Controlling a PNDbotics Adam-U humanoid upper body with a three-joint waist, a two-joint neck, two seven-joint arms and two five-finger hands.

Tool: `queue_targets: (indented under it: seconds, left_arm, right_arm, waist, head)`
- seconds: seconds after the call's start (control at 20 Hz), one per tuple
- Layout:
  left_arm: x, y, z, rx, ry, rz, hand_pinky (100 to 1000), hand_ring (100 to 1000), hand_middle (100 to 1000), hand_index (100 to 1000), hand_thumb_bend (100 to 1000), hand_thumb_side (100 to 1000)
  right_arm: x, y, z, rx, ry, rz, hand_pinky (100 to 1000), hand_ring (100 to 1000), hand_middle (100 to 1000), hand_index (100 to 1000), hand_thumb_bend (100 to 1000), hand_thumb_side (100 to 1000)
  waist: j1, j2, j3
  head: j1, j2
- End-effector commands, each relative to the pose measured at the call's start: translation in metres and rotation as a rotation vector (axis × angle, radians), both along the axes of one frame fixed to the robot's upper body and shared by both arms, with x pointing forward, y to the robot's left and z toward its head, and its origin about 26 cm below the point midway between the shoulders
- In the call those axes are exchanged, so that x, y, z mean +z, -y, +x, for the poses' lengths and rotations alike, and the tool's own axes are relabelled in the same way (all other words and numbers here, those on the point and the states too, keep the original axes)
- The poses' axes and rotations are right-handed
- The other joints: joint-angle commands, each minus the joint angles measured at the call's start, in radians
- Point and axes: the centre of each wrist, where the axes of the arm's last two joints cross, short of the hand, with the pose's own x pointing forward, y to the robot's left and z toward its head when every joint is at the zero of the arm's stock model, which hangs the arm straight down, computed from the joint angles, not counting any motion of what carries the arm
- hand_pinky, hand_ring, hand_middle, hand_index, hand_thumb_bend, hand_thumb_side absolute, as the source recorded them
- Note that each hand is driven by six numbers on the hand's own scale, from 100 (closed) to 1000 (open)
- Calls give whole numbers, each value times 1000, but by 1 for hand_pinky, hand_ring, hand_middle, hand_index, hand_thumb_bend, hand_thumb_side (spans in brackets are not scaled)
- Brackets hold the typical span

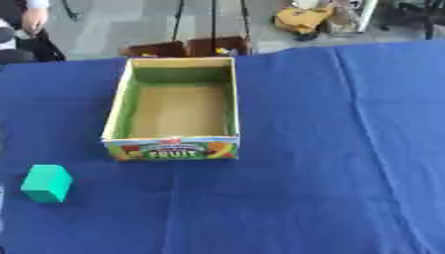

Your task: Pick up objects on the table and place them in the box.

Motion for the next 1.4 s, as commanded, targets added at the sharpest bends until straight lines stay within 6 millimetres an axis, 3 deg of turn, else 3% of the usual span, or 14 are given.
queue_targets:
  seconds: [0.05,0.5,0.85,1.05,1.4]
  left_arm:
    - [7,-2,-3,3,31,9,696,771,800,961,100,986]
    - [8,-8,-4,27,39,38,700,772,812,966,100,959]
    - [43,-66,-19,333,193,443,720,785,842,989,100,852]
    - [52,-79,-25,476,190,682,725,793,866,1000,100,831]
    - [56,-88,-31,610,103,1052,750,828,900,1000,100,893]
  right_arm:
    - [8,2,-5,-7,28,-34,686,758,555,729,100,689]
    - [8,3,-5,-3,24,-31,687,758,555,728,100,684]
    - [6,3,-5,-4,6,-43,687,758,555,727,100,673]
    - [6,2,-5,4,6,-45,686,757,556,727,100,685]
    - [7,-1,-4,15,9,-48,685,755,556,727,100,709]
  waist:
    - [0,-14,-1]
    - [4,-14,-3]
    - [20,-32,-3]
    - [21,-40,-10]
    - [15,-42,-23]
  head:
    - [0,-8]
    - [2,-14]
    - [24,5]
    - [55,10]
    - [79,7]
